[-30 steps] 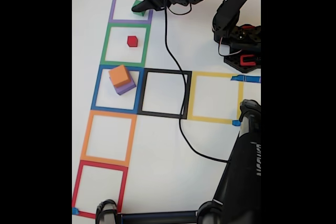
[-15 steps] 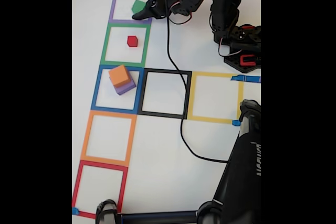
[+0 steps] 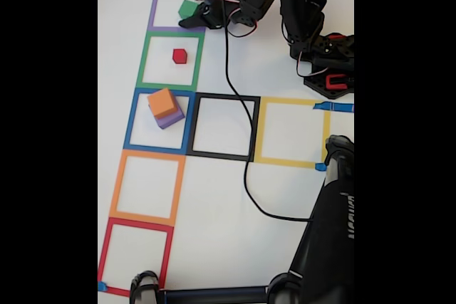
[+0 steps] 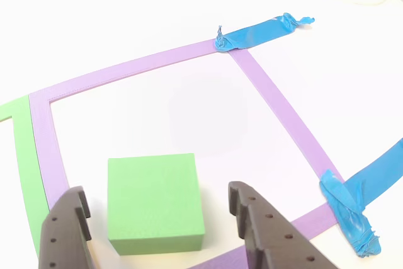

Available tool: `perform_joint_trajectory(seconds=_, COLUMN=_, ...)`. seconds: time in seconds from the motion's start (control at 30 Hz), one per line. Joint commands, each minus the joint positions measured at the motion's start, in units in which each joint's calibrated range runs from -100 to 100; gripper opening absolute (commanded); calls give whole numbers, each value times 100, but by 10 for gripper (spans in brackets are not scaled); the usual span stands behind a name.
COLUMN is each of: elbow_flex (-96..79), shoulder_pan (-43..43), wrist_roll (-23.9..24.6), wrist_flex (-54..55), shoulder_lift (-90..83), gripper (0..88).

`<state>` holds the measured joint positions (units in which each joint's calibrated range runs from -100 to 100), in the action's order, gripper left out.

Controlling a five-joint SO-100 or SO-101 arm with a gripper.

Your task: Tower of hanoi

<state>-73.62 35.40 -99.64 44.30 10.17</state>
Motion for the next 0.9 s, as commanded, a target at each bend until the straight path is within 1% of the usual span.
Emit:
perform_joint_trajectory(seconds=0.0, elbow_flex=153, shoulder_pan=-21, wrist_roll=-36, wrist_flex=113, shoulder_lift=-4, gripper=213)
perform_joint_trajectory(seconds=0.17, elbow_flex=143, shoulder_pan=-41, wrist_roll=-36, wrist_flex=113, shoulder_lift=53, gripper=160)
perform_joint_trajectory(seconds=0.5, elbow_flex=125, shoulder_pan=-41, wrist_roll=-36, wrist_flex=113, shoulder_lift=109, gripper=100)
perform_joint_trajectory(seconds=0.67, elbow_flex=125, shoulder_pan=-50, wrist_roll=-36, wrist_flex=113, shoulder_lift=133, gripper=53)
perform_joint_trajectory(seconds=0.87, elbow_flex=89, shoulder_pan=-98, wrist_roll=-36, wrist_flex=40, shoulder_lift=36, gripper=46)
